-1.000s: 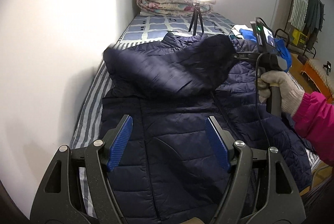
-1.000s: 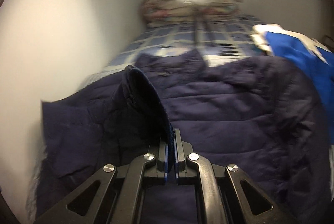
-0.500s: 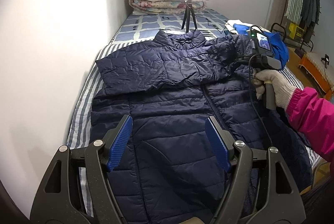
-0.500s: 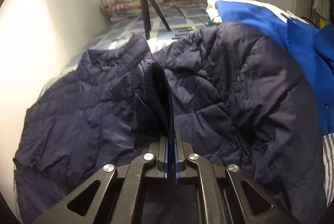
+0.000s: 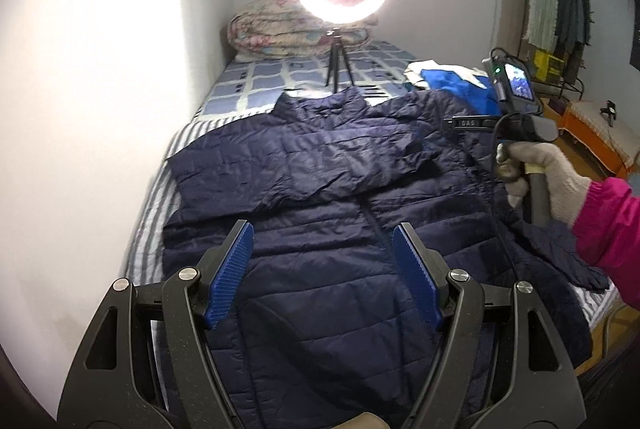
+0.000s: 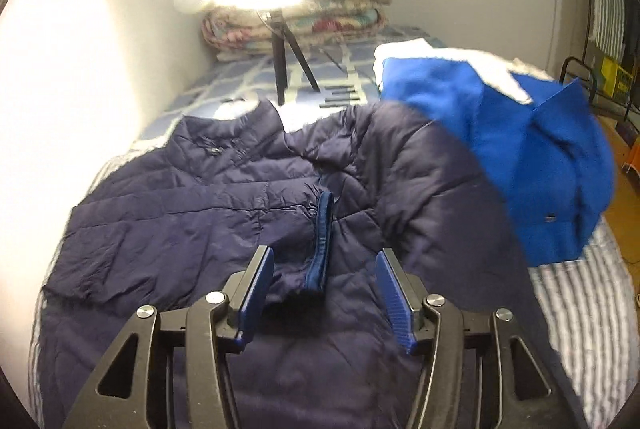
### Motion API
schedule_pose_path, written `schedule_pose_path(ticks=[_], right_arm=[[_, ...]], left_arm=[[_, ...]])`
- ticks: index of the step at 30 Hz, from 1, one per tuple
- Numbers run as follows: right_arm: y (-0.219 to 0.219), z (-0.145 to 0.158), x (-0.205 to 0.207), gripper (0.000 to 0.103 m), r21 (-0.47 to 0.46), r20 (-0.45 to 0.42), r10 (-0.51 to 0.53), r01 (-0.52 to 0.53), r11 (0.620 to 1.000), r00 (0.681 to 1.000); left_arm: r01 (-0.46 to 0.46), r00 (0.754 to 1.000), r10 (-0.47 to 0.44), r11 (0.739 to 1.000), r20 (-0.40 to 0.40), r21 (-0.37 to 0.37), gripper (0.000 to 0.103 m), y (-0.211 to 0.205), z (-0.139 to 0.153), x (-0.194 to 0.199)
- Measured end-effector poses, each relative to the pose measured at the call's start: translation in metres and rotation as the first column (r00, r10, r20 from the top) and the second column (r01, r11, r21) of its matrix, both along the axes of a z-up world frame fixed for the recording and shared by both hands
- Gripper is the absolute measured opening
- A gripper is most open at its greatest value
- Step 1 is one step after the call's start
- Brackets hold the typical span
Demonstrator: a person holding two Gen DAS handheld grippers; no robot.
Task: Fold large clothes
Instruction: 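Grasp the other sleeve cuff with the left tool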
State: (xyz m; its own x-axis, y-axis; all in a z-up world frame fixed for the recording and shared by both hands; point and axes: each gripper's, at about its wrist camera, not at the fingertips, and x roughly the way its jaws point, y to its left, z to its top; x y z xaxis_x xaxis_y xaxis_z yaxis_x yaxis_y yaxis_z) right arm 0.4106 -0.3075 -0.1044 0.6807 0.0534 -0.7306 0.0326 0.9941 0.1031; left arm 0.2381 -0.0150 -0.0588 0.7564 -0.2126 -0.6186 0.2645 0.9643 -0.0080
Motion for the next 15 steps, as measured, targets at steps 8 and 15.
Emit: schedule_pose_path(ticks=[8, 15], right_arm=[[-0.015, 0.082, -0.095, 0.059, -0.034, 0.100, 0.041, -0.038, 0.999, 0.994], [-0.036, 0.117, -0.209, 0.063, -0.113, 0.145, 0.026, -0.010, 0.994, 0.989]], left_arm=[[0.091, 0.995, -0.091, 0.996, 0.028, -0.014, 0.074, -0.035, 0.010, -0.006], [0.185, 0.982, -0.184, 0.982, 0.030, -0.025, 0.074, -0.074, 0.010, -0.015]])
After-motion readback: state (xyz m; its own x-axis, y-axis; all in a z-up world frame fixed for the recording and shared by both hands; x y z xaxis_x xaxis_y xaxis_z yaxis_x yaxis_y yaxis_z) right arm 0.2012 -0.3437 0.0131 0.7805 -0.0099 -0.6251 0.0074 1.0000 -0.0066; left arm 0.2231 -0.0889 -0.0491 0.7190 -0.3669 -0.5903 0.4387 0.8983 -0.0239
